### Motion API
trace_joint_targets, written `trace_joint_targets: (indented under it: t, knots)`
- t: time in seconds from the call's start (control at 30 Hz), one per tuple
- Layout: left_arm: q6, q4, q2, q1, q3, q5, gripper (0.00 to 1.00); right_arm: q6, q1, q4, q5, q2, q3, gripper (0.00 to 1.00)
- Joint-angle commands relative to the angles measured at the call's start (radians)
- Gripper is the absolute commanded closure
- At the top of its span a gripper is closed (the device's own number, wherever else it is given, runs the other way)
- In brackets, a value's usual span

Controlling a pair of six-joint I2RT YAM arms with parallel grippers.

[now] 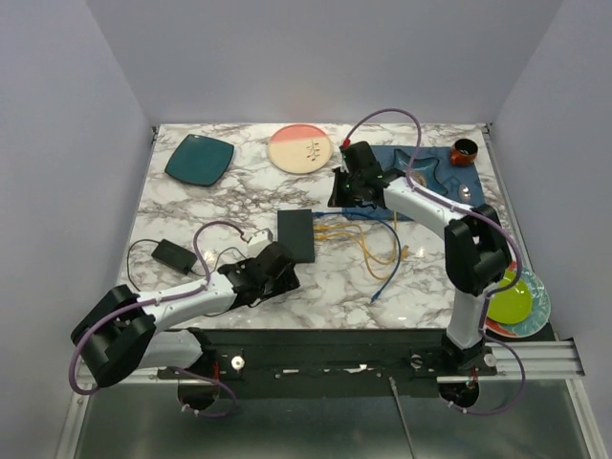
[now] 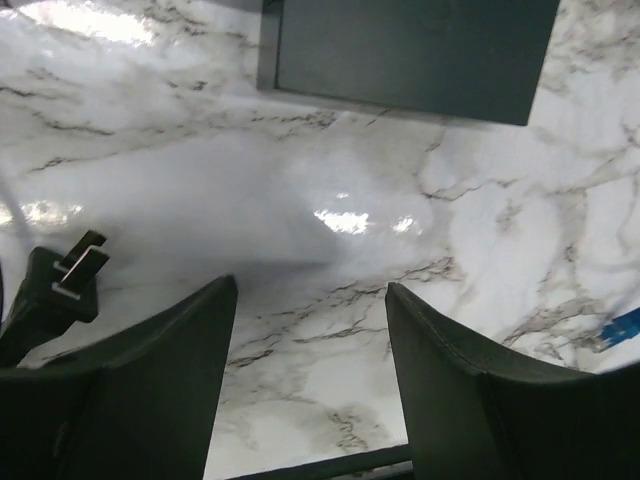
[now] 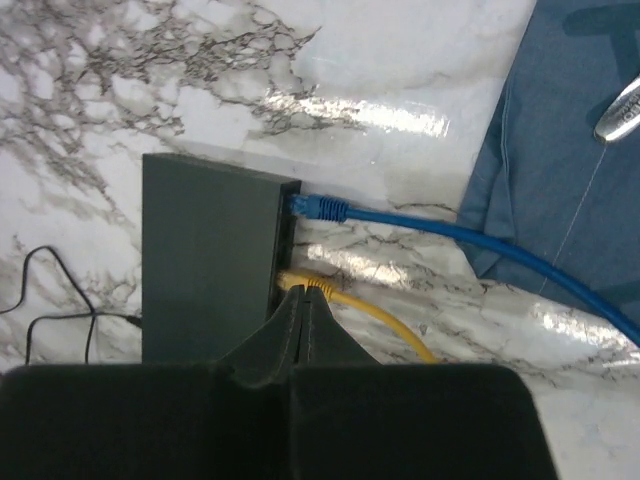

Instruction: Pull the plug from the switch port

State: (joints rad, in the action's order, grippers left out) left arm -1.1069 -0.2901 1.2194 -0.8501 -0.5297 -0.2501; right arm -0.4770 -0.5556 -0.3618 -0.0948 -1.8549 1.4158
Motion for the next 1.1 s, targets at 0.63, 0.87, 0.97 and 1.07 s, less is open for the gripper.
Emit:
trace_joint_targets:
  t: [0.63, 0.87, 0.97, 1.07]
  knots:
    - [-0.013, 0.253, 0.330, 0.095, -0.027, 0.135, 0.25, 0.014, -0.003, -0.376, 0.127, -0.488, 0.485, 0.99]
    - [-0.028, 0.286, 0.439, 0.204, -0.036, 0.249, 0.24, -0.017, -0.004, -0.330, 0.032, -0.385, 0.320, 0.99]
    - [-0.031, 0.273, 0.450, 0.253, -0.049, 0.249, 0.24, -0.038, -0.009, -0.252, -0.016, -0.291, 0.157, 0.99]
    - [-0.027, 0.234, 0.457, 0.290, -0.075, 0.269, 0.23, -0.054, -0.033, -0.200, -0.033, -0.201, 0.022, 0.99]
